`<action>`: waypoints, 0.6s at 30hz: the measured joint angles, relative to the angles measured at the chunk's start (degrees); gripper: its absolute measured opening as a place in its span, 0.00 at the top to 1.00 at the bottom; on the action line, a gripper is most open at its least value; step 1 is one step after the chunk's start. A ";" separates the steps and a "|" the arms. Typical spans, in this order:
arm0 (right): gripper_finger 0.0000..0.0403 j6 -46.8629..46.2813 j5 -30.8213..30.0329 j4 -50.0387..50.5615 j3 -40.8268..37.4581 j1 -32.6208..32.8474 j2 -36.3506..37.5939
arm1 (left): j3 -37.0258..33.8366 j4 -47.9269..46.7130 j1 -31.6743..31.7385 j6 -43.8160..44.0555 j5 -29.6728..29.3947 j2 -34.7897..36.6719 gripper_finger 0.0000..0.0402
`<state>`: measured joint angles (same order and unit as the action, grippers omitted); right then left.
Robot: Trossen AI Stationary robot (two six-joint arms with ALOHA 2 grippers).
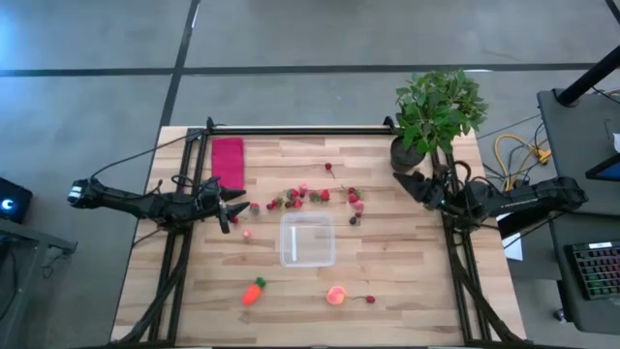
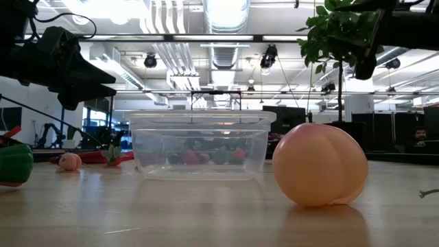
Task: Pick and placing Produce into tupperware
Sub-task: Put the red cherry into the transparent bin
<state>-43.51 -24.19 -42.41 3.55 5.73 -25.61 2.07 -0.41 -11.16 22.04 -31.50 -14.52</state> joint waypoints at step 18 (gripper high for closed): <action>0.44 0.07 0.40 0.32 0.87 -0.03 -0.41 | 0.00 -0.02 0.00 0.00 -0.01 -0.07 0.50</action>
<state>-43.43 -23.79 -42.09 4.43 5.70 -26.02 2.07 -0.43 -11.16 22.04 -31.51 -14.59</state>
